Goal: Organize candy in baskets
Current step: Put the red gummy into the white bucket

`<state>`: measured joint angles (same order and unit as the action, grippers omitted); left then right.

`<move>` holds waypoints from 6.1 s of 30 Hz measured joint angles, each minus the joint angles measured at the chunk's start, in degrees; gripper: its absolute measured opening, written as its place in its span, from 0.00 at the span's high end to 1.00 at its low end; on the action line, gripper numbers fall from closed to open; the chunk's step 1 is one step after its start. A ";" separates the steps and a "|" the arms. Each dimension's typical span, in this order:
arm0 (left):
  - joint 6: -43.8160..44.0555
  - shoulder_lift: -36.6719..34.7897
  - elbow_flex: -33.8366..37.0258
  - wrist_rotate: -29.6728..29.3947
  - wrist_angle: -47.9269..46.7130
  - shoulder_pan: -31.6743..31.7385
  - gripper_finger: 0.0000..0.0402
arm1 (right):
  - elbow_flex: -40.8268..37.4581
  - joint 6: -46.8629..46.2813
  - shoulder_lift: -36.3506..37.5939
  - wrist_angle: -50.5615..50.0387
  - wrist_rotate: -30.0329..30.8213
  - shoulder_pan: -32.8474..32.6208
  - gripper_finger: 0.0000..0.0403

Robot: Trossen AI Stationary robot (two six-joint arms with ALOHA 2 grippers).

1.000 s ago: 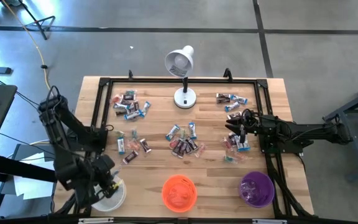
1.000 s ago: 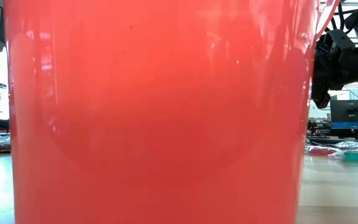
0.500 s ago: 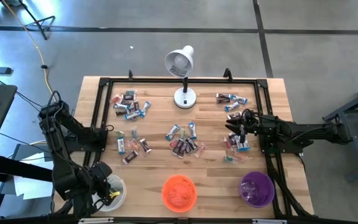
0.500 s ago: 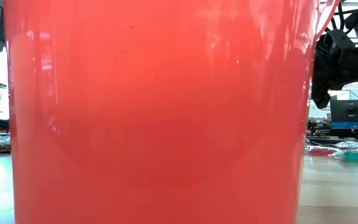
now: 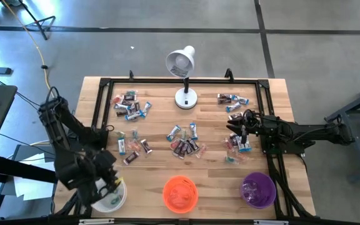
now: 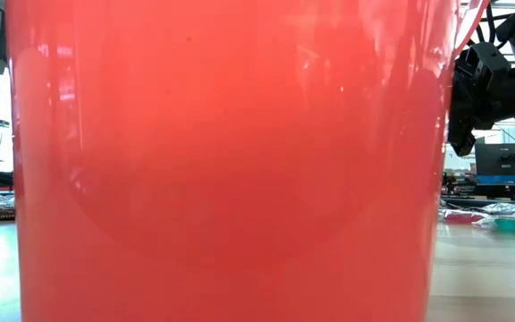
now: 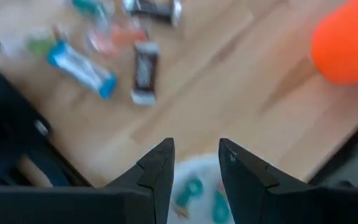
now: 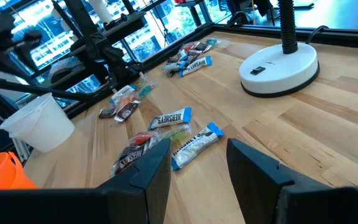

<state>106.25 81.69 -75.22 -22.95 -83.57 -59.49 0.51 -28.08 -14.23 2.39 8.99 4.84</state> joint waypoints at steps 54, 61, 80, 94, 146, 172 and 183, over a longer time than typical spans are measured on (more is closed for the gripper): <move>-83.21 -3.02 17.97 2.20 16.66 99.15 0.71 | 0.00 0.02 -0.01 0.02 0.00 0.01 0.62; -88.99 -3.60 23.10 4.45 19.42 104.57 0.71 | -0.01 0.00 0.00 0.02 -0.01 0.00 0.62; -97.04 -3.78 28.85 3.03 28.84 109.29 0.71 | 0.00 0.00 0.02 0.02 -0.01 0.00 0.62; -91.05 -2.44 31.80 0.74 41.84 110.00 0.71 | -0.02 0.00 0.02 0.02 0.00 0.01 0.62; -85.30 11.34 31.76 -13.01 41.79 107.08 0.71 | -0.02 0.02 -0.01 0.01 -0.02 -0.01 0.62; -71.03 10.59 25.33 -3.31 38.94 110.63 0.71 | -0.02 0.01 0.02 0.02 -0.02 -0.02 0.62; -66.39 10.55 25.35 -6.01 40.38 111.24 0.71 | 0.00 0.00 0.00 0.02 -0.02 -0.01 0.62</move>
<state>39.86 92.25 -49.87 -28.96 -43.19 51.75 0.51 -28.07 -14.23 2.42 8.98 4.82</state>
